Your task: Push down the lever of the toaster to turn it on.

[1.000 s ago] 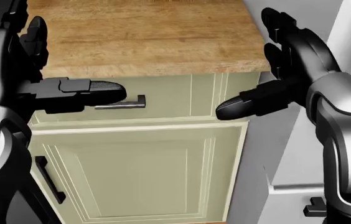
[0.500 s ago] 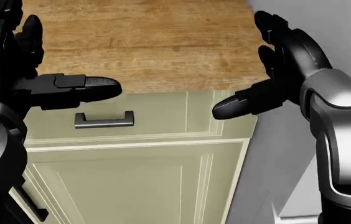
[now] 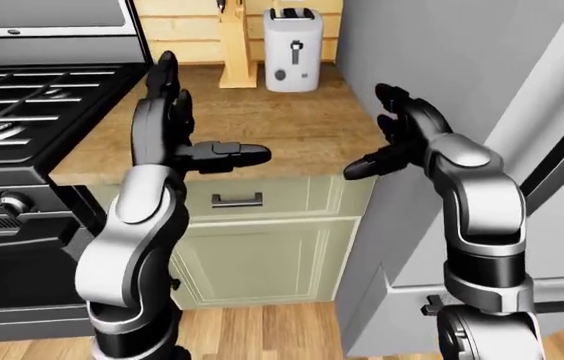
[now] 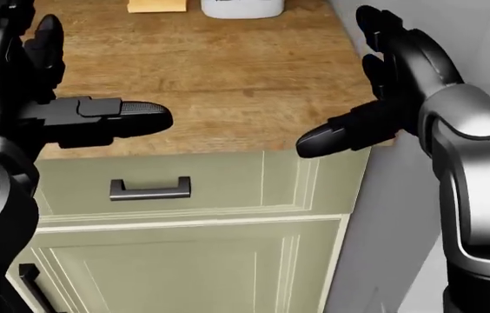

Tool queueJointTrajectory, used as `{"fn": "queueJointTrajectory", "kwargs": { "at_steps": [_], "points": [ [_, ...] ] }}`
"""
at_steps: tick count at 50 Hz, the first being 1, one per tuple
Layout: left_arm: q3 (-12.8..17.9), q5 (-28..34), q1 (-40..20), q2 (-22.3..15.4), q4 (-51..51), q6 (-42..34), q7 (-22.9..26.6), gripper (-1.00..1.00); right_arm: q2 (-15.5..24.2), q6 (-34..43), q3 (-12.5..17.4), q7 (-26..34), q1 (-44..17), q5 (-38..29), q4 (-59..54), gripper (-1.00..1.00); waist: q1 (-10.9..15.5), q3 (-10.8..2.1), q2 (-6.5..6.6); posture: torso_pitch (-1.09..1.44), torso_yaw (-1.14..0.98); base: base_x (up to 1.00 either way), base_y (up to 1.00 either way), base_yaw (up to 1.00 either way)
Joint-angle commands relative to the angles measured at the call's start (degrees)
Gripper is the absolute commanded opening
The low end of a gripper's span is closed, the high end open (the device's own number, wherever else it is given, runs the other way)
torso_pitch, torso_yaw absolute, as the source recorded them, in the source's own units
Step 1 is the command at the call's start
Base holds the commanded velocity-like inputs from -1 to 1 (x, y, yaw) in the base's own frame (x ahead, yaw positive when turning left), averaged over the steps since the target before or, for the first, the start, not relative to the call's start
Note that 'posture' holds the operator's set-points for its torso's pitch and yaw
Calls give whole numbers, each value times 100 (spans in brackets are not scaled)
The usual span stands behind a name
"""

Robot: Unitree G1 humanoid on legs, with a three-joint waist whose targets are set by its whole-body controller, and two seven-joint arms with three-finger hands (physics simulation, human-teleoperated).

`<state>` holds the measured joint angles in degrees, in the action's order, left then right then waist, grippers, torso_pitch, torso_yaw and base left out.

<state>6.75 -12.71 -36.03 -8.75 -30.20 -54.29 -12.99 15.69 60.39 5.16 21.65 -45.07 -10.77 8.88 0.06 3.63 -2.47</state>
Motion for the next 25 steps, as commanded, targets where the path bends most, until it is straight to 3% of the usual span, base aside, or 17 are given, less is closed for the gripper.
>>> {"fn": "queueJointTrajectory", "kwargs": {
  "at_steps": [1,2,5,7,10,11,14,15,16,19,25],
  "points": [
    [94,66,-125,-64,-114,223,-27,100,10,-226,-22,20,-205,-49,190,100,50,-136,1,0,0,0,0,0],
    [91,69,-112,-64,-119,230,-23,100,10,-206,-38,28,-205,-88,163,100,44,-73,25,0,0,0,0,0],
    [81,85,-87,-60,-110,257,-7,100,-15,-177,-16,40,-203,-123,158,100,38,-192,137,0,0,0,32,0],
    [96,80,-105,-62,-111,242,-3,100,-16,-157,-29,54,-220,-150,143,100,53,-263,-106,0,0,0,100,0],
    [95,76,-93,-64,-138,230,-1,100,-49,-231,10,56,-201,-135,126,100,4,-299,-62,0,0,0,100,0],
    [92,78,-85,-64,-144,232,2,100,-82,-312,57,43,-188,-83,160,100,-13,-190,-130,0,0,0,0,0],
    [116,70,-108,-73,-138,215,5,100,-41,-225,39,51,-209,-86,260,100,-173,-126,553,0,0,0,0,0],
    [128,58,-123,-75,-141,195,-1,100,-29,-200,19,58,-233,-90,248,100,-162,-227,903,0,0,0,0,0],
    [127,54,-127,-78,-144,191,-6,100,-27,-205,7,66,-244,-91,228,100,-94,-75,632,0,0,0,0,0],
    [132,37,-150,-87,-160,159,-17,100,-16,-193,3,75,-294,-102,208,100,-78,-171,488,0,0,0,0,0],
    [148,-8,-196,-109,-154,132,-42,100,-18,-262,23,48,-403,-81,27,100,34,-151,130,0,0,0,0,0]
  ]
}}
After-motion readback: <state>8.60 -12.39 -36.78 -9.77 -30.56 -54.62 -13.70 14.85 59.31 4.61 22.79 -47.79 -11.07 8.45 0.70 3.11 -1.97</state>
